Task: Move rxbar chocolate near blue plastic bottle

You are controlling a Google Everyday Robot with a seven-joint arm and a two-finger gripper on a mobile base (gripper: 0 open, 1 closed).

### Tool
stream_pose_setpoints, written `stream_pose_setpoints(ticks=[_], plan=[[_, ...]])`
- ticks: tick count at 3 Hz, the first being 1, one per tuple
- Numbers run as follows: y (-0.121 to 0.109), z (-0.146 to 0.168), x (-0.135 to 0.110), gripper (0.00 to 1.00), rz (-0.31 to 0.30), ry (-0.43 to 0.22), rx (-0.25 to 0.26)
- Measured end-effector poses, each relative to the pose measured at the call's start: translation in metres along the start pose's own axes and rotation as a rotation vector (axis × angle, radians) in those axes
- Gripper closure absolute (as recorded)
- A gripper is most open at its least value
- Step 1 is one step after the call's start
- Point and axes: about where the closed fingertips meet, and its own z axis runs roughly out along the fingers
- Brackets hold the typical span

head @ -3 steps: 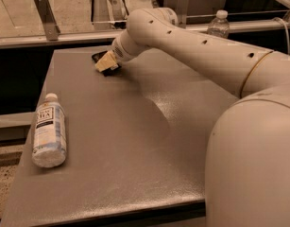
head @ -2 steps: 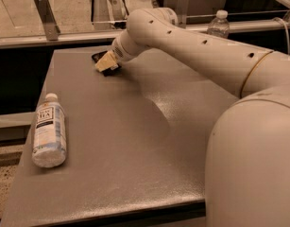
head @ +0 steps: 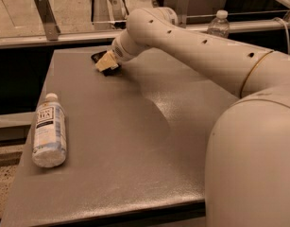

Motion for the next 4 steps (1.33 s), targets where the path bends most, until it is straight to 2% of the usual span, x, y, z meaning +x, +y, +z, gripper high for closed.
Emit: stream_pose_setpoints(ticks=[1, 2, 4], plan=[[0.0001, 0.0000, 0.0000, 1.00, 0.000, 0.000, 0.000], [0.0001, 0.0000, -0.0001, 0.83, 0.000, 0.000, 0.000], [0.0000, -0.0001, -0.0002, 0.36, 0.000, 0.000, 0.000]])
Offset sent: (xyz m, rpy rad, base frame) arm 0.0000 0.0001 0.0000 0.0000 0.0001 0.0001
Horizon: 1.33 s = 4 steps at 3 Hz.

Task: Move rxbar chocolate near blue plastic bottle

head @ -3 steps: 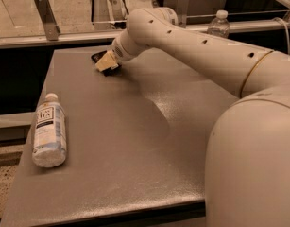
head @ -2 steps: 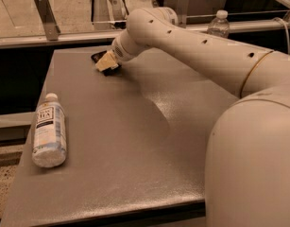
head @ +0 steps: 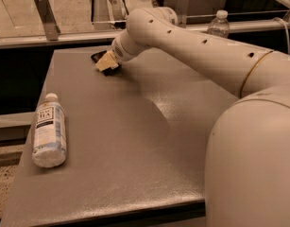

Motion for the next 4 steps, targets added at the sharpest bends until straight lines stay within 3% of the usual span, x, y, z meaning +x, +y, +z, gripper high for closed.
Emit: stream_pose_setpoints(ticks=[1, 2, 3, 4], plan=[[0.000, 0.000, 0.000, 0.12, 0.000, 0.000, 0.000], [0.000, 0.000, 0.000, 0.00, 0.000, 0.000, 0.000], [-0.015, -0.009, -0.006, 0.00, -0.014, -0.030, 0.028], [-0.024, -0.019, -0.015, 0.00, 0.012, -0.084, 0.005]])
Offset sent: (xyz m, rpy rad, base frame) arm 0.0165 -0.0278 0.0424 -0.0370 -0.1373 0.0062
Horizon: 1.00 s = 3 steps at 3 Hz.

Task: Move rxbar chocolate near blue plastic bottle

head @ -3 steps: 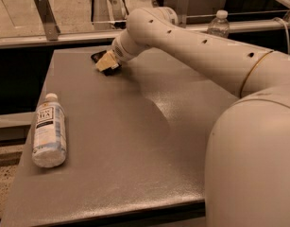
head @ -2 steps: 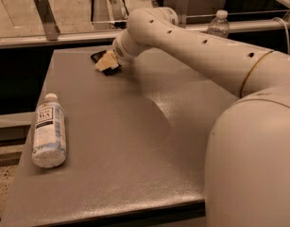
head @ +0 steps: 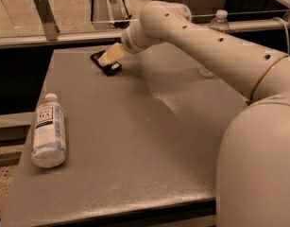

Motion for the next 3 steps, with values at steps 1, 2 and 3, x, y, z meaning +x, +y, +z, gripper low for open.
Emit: stream_pose_setpoints(ticks=[1, 2, 3], plan=[[0.021, 0.019, 0.004, 0.00, 0.064, -0.004, -0.113], [0.042, 0.036, 0.011, 0.00, 0.091, 0.018, -0.181], [0.051, 0.042, 0.016, 0.18, 0.089, 0.038, -0.193]])
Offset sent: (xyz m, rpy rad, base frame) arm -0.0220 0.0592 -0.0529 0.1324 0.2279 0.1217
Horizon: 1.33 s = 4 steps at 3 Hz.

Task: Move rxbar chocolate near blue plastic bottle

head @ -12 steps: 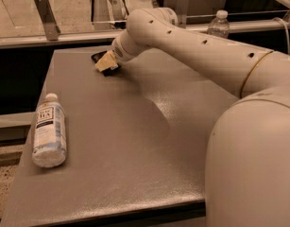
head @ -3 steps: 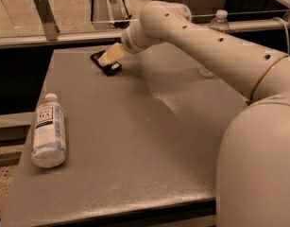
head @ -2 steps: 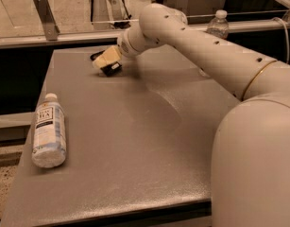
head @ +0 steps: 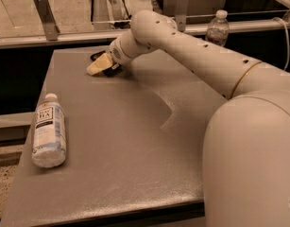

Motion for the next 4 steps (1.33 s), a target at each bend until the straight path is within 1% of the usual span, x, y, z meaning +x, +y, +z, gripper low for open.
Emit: stream_pose_setpoints(ticks=[3, 4], plan=[[0.0009, -0.0053, -0.0063, 0.87, -0.002, 0.001, 0.002], [0.0010, -0.0065, -0.0077, 1.00, -0.003, 0.001, 0.002]])
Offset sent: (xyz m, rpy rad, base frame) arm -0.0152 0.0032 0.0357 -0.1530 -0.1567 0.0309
